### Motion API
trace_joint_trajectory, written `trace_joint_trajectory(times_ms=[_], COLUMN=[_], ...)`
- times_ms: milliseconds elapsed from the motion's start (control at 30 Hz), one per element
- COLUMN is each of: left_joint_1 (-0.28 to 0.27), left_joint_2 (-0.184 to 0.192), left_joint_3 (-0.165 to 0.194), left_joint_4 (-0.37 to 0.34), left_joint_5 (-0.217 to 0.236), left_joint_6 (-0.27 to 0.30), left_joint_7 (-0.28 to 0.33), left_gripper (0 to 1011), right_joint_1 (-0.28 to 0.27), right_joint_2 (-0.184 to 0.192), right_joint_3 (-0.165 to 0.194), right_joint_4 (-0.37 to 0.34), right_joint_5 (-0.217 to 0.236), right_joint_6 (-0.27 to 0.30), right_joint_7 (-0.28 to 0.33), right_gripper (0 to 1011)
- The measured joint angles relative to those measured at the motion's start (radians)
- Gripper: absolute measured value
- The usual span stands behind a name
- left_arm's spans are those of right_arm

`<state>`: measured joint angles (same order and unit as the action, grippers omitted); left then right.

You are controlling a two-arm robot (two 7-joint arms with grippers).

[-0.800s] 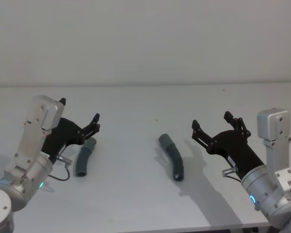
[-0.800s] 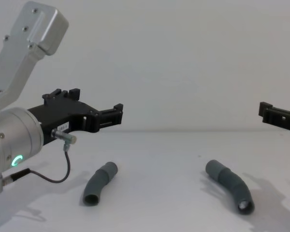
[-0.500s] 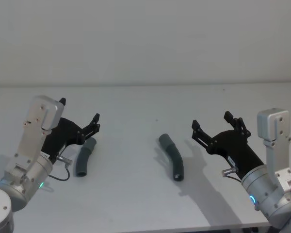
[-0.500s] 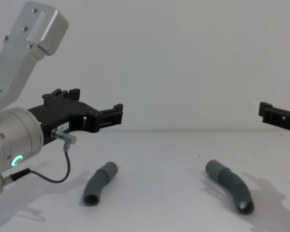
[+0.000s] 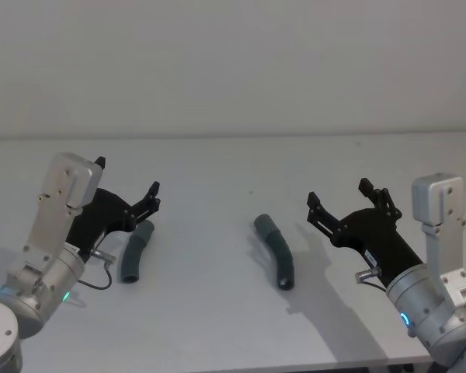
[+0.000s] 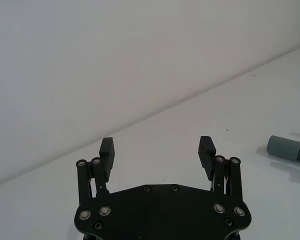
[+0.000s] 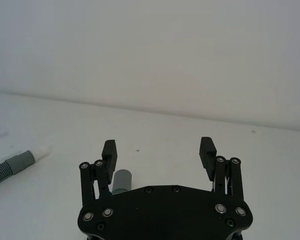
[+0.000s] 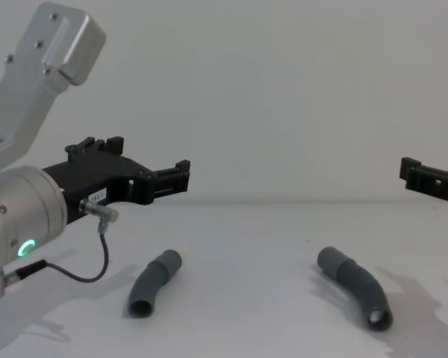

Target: Use both hands to pick up one end of the pipe from the table, align the ends, and insert them.

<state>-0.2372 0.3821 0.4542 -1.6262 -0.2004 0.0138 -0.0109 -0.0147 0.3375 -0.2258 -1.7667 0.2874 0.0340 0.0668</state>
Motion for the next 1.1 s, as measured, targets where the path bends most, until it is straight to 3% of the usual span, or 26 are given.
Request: trace_joint_trajectory(times_ms=[767,1100], left_joint_1=[0.0,0.003], left_joint_2=[-0.003,-0.03], left_joint_3=[0.0,0.003], left_joint_4=[0.0,-0.02], left_joint_5=[0.001,0.001], left_joint_6=[0.005,0.093], left_joint_7=[0.001,0.023], left_gripper=[1001,1002], right_joint_1=[0.001,0.018], right_joint_2=[0.0,0.003], right_joint_3=[0.0,0.001], right_joint_4=[0.001,0.025], right_joint_5=[0.0,0.001], right_joint_6=[0.001,0.048], right_joint_7=[0.0,0.015], right_gripper=[1004,1004])
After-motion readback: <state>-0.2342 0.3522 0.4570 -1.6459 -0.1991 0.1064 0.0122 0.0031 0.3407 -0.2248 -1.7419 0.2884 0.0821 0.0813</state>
